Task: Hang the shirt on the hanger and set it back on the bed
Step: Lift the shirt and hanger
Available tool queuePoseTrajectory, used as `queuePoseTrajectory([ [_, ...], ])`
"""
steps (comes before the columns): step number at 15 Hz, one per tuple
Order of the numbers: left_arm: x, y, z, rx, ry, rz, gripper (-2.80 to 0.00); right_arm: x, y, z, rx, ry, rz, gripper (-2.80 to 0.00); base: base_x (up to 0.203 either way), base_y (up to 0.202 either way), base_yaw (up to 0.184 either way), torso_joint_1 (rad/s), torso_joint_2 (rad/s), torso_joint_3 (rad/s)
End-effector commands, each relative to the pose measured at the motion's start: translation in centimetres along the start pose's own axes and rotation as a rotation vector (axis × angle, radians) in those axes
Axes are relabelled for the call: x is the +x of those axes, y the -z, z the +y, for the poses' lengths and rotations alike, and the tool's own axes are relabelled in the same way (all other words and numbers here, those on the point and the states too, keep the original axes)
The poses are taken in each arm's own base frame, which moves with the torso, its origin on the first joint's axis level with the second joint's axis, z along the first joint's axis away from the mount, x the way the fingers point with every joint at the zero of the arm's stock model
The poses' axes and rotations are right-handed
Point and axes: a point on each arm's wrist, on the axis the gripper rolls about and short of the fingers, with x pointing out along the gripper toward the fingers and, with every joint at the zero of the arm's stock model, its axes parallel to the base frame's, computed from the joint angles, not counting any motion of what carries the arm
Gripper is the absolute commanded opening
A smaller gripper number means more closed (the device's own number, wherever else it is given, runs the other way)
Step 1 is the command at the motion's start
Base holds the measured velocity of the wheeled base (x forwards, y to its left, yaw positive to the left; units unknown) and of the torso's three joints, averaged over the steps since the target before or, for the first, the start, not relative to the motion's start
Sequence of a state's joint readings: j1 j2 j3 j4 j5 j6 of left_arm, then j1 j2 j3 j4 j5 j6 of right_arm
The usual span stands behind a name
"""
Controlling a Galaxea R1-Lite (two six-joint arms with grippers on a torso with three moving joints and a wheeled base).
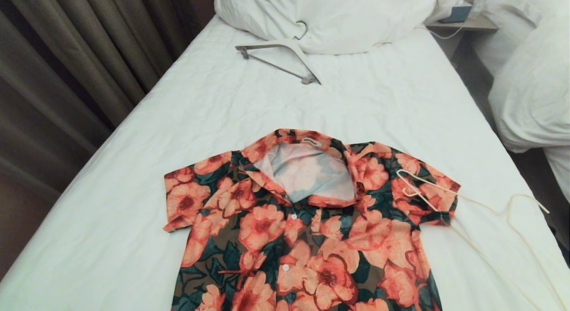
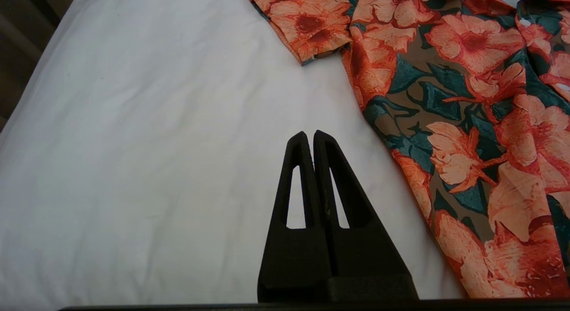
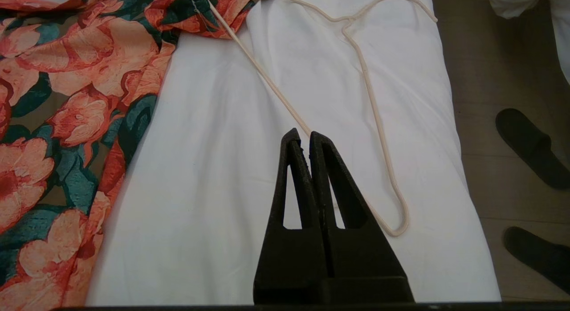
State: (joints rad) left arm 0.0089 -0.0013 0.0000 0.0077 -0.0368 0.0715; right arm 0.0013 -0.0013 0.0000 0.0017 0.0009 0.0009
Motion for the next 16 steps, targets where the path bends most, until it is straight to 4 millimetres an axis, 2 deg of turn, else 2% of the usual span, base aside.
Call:
queuePoseTrajectory([
  [1, 0.0, 0.0, 0.0, 0.001, 0.0, 0.003, -2.8, 0.0, 0.0, 0.0, -0.001, -0.001, 0.001, -2.8, 0.0, 0.0, 0.0, 0.0, 0.0, 0.0],
  [12, 0.0, 0.0, 0.0, 0.001, 0.0, 0.003, -2.8, 0.1, -0.2, 0.0, -0.022, -0.005, 0.031, -2.8, 0.0, 0.0, 0.0, 0.0, 0.0, 0.0],
  [16, 0.0, 0.0, 0.0, 0.001, 0.0, 0.003, -2.8, 0.7, -3.4, 0.1, -0.016, -0.036, 0.063, -2.8, 0.0, 0.0, 0.0, 0.0, 0.0, 0.0],
])
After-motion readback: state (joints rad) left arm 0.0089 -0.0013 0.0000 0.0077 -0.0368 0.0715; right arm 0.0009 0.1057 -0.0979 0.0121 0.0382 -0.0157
